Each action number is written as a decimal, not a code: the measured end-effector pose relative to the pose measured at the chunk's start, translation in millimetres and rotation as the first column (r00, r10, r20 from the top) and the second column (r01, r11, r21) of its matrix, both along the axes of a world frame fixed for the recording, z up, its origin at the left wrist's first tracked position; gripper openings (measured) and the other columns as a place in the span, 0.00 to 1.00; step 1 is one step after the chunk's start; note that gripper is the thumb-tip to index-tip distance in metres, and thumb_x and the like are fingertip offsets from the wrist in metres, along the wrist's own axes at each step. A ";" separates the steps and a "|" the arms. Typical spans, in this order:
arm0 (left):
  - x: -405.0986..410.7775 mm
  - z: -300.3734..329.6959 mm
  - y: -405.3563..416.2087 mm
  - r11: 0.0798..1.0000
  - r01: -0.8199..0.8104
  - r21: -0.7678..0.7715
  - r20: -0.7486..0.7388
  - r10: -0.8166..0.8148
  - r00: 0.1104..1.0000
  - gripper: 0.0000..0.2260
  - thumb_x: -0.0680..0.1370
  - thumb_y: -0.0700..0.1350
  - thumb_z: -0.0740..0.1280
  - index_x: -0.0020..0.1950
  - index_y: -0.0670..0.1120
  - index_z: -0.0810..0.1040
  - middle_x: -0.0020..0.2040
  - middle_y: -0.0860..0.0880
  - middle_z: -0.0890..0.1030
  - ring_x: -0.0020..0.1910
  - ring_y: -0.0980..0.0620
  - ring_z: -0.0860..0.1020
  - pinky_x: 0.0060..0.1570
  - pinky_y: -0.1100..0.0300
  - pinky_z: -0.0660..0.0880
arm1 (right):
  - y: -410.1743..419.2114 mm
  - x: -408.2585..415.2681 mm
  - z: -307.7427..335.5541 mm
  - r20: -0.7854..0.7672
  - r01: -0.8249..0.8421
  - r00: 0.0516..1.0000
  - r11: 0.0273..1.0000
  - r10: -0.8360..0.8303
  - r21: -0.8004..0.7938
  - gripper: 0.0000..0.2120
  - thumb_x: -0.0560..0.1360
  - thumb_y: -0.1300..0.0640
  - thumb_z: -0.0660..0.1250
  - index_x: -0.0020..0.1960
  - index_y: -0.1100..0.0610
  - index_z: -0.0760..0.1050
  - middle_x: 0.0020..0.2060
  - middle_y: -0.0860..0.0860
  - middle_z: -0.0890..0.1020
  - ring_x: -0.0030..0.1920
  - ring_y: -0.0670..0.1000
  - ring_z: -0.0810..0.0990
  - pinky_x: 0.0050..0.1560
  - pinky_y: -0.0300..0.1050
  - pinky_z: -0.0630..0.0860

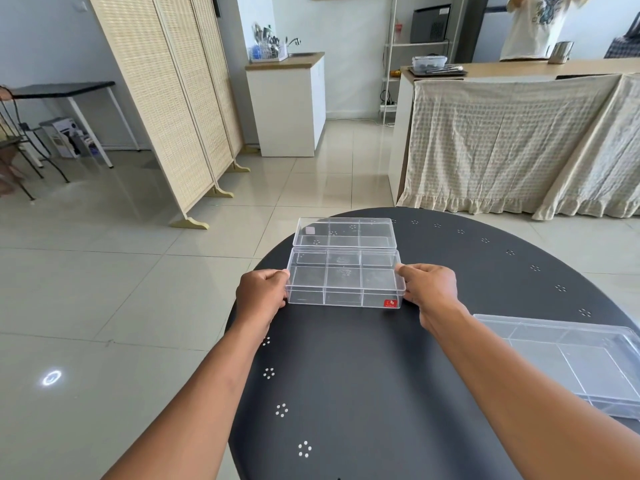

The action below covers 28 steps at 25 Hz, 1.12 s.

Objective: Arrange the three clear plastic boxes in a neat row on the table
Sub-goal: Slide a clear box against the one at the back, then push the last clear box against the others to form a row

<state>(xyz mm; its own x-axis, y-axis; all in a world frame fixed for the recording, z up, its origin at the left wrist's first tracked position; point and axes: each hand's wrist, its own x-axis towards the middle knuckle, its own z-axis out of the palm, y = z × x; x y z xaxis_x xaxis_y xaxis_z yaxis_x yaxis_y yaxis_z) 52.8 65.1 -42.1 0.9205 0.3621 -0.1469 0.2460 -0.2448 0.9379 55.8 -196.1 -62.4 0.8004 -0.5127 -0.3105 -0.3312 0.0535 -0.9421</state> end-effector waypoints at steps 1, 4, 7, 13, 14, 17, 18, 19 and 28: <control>0.3 0.6 -0.4 1.000 0.000 -0.002 0.000 0.000 1.000 0.09 0.74 0.47 0.69 0.37 0.47 0.85 0.34 0.46 0.83 0.34 0.47 0.81 0.49 0.42 0.85 | -0.3 1.3 0.2 -0.002 -0.001 1.000 1.000 0.001 0.004 0.09 0.70 0.51 0.78 0.41 0.57 0.86 0.40 0.57 0.89 0.47 0.65 0.89 0.55 0.61 0.86; 2.0 1.1 -0.5 1.000 -0.006 0.004 0.000 0.006 1.000 0.09 0.75 0.48 0.69 0.37 0.47 0.85 0.34 0.46 0.83 0.34 0.46 0.81 0.50 0.44 0.85 | 0.0 4.0 1.0 -0.001 -0.004 1.000 1.000 0.004 0.006 0.09 0.70 0.52 0.78 0.41 0.58 0.86 0.41 0.59 0.90 0.50 0.65 0.88 0.55 0.62 0.86; 2.8 0.6 -0.7 1.000 -0.010 -0.001 0.006 0.010 1.000 0.09 0.76 0.47 0.69 0.38 0.47 0.84 0.32 0.46 0.82 0.34 0.46 0.80 0.50 0.45 0.85 | -0.9 5.4 0.2 -0.005 -0.004 1.000 1.000 0.004 0.013 0.09 0.71 0.52 0.78 0.41 0.57 0.85 0.42 0.59 0.89 0.50 0.65 0.88 0.55 0.63 0.85; 0.6 2.1 -1.7 0.999 -0.003 0.051 0.005 0.002 1.000 0.11 0.76 0.49 0.68 0.39 0.44 0.85 0.34 0.41 0.83 0.34 0.46 0.80 0.49 0.44 0.85 | -0.7 4.3 0.8 0.002 -0.024 1.000 1.000 0.024 0.001 0.10 0.70 0.50 0.78 0.40 0.57 0.86 0.40 0.57 0.90 0.49 0.64 0.89 0.56 0.63 0.85; -1.3 2.6 -2.3 0.997 -0.007 0.078 0.015 0.006 1.000 0.13 0.75 0.49 0.67 0.40 0.42 0.84 0.35 0.39 0.84 0.34 0.45 0.79 0.48 0.44 0.84 | -0.3 1.9 4.5 0.010 -0.036 0.999 0.999 0.036 -0.001 0.11 0.70 0.49 0.77 0.40 0.58 0.86 0.40 0.56 0.89 0.49 0.63 0.89 0.55 0.63 0.85; -16.0 13.0 -6.6 0.982 -0.077 0.172 0.113 0.058 0.992 0.11 0.75 0.47 0.65 0.42 0.43 0.85 0.35 0.47 0.83 0.38 0.45 0.79 0.42 0.52 0.79 | -6.7 -11.8 21.4 0.055 -0.061 0.996 0.996 0.065 -0.070 0.13 0.71 0.48 0.76 0.38 0.59 0.85 0.37 0.55 0.88 0.43 0.60 0.88 0.56 0.64 0.85; -23.6 18.9 -10.0 0.973 -0.116 0.201 0.170 0.082 0.982 0.10 0.76 0.45 0.64 0.44 0.45 0.85 0.38 0.51 0.83 0.40 0.46 0.80 0.42 0.56 0.74 | -11.9 -17.8 29.1 0.079 -0.061 0.994 0.992 0.070 -0.109 0.13 0.72 0.48 0.75 0.38 0.59 0.84 0.35 0.54 0.86 0.40 0.57 0.85 0.56 0.64 0.85; -32.1 25.9 -14.4 0.964 -0.146 0.222 0.231 0.094 0.968 0.10 0.77 0.44 0.64 0.47 0.45 0.86 0.41 0.52 0.83 0.42 0.47 0.80 0.43 0.58 0.71 | -18.8 -23.7 37.0 0.106 -0.058 0.992 0.988 0.074 -0.146 0.13 0.73 0.49 0.75 0.38 0.59 0.83 0.34 0.54 0.83 0.38 0.54 0.81 0.56 0.63 0.84; -104.5 35.3 -117.9 0.949 0.274 0.158 0.167 -0.299 0.939 0.12 0.75 0.45 0.67 0.38 0.39 0.84 0.38 0.41 0.86 0.34 0.46 0.82 0.45 0.44 0.85 | -138.4 -126.7 92.5 0.243 0.146 0.968 0.932 -0.065 -0.333 0.10 0.71 0.48 0.75 0.34 0.52 0.83 0.34 0.51 0.85 0.40 0.53 0.83 0.56 0.61 0.85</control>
